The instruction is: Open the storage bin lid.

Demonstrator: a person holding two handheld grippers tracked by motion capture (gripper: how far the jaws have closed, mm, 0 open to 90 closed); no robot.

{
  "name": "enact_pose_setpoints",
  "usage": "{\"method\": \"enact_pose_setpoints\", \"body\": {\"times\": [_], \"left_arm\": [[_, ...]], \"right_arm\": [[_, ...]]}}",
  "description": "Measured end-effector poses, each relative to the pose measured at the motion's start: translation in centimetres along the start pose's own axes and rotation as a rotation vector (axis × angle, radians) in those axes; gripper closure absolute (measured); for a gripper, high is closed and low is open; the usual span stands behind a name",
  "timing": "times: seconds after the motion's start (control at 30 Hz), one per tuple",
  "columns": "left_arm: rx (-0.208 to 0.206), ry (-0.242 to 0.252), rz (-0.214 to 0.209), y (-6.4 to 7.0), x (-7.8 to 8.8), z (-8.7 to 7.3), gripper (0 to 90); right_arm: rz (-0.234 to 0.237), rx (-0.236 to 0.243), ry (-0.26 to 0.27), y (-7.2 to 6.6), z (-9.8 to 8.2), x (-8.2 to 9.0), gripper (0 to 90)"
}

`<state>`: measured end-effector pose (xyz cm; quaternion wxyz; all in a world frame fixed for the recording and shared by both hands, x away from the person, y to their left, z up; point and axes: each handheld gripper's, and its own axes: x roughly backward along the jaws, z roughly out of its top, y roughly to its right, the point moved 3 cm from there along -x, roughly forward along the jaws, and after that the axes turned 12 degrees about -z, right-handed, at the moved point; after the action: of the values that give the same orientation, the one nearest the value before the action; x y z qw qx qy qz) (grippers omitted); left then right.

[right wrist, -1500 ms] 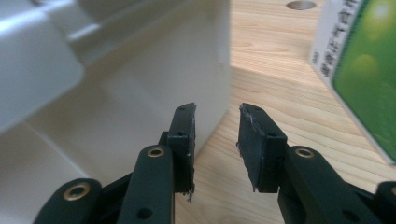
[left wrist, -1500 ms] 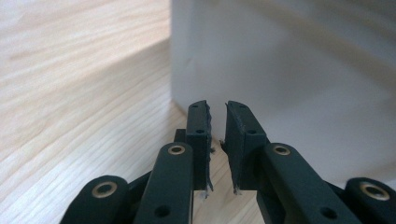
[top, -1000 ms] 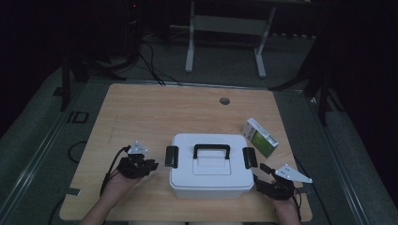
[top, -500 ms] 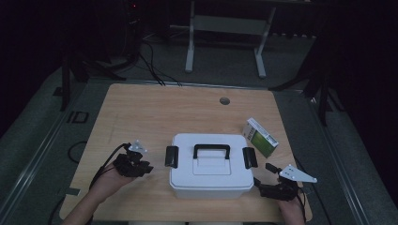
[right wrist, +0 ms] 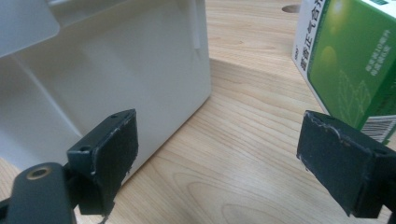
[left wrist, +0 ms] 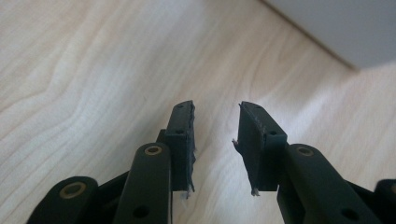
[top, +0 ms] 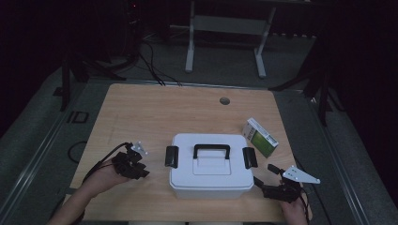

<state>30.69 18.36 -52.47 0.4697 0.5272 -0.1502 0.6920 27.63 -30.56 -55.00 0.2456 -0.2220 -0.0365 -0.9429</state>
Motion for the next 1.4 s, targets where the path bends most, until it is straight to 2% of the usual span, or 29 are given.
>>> {"method": "enact_pose_setpoints", "body": {"times": [0.07, 0.1, 0.27, 0.3, 0.4, 0.53, 0.63, 0.77, 1.03, 1.27, 1.4], "left_arm": [[-0.004, -0.009, 0.000, 0.0, 0.0, 0.0, 63.8], [-0.013, -0.038, -0.001, 0.1, 0.1, -0.1, 63.8], [-0.016, -0.081, -0.023, 0.1, 0.2, -0.4, 45.4], [-0.019, -0.084, -0.019, 0.1, 0.2, -0.4, 41.6], [-0.014, -0.086, -0.008, -0.1, 0.5, -0.4, 37.7], [-0.015, -0.076, -0.028, -0.2, 1.5, -0.1, 33.1], [-0.036, -0.081, -0.046, -0.1, 2.5, 0.2, 32.4], [-0.080, -0.093, -0.041, 0.6, 4.4, 1.2, 32.5], [-0.164, -0.096, -0.060, 2.4, 7.5, 3.6, 32.6], [-0.221, -0.090, -0.062, 3.9, 9.3, 5.9, 32.7], [-0.245, -0.116, -0.043, 4.8, 9.5, 7.3, 32.8]], "right_arm": [[0.004, 0.002, -0.004, -0.1, 0.0, 0.0, 12.2], [0.005, 0.003, -0.007, -0.1, -0.1, -0.1, 12.3], [0.010, 0.003, -0.025, -0.2, -0.3, -0.2, 12.3], [0.009, 0.010, -0.033, -0.2, -0.5, -0.2, 12.3], [0.012, 0.020, -0.049, -0.2, -0.7, -0.3, 12.3], [-0.003, 0.019, -0.054, 0.0, -0.9, -0.4, 12.3], [-0.008, 0.017, -0.053, 0.1, -0.9, -0.4, 12.3], [-0.006, 0.018, -0.056, 0.1, -0.9, -0.5, 12.3], [0.003, 0.016, -0.058, 0.0, -0.9, -0.5, 12.3], [0.002, 0.029, -0.061, -0.1, -0.9, -0.6, 12.3], [0.013, 0.029, -0.067, -0.1, -0.9, -0.6, 12.3]]}}
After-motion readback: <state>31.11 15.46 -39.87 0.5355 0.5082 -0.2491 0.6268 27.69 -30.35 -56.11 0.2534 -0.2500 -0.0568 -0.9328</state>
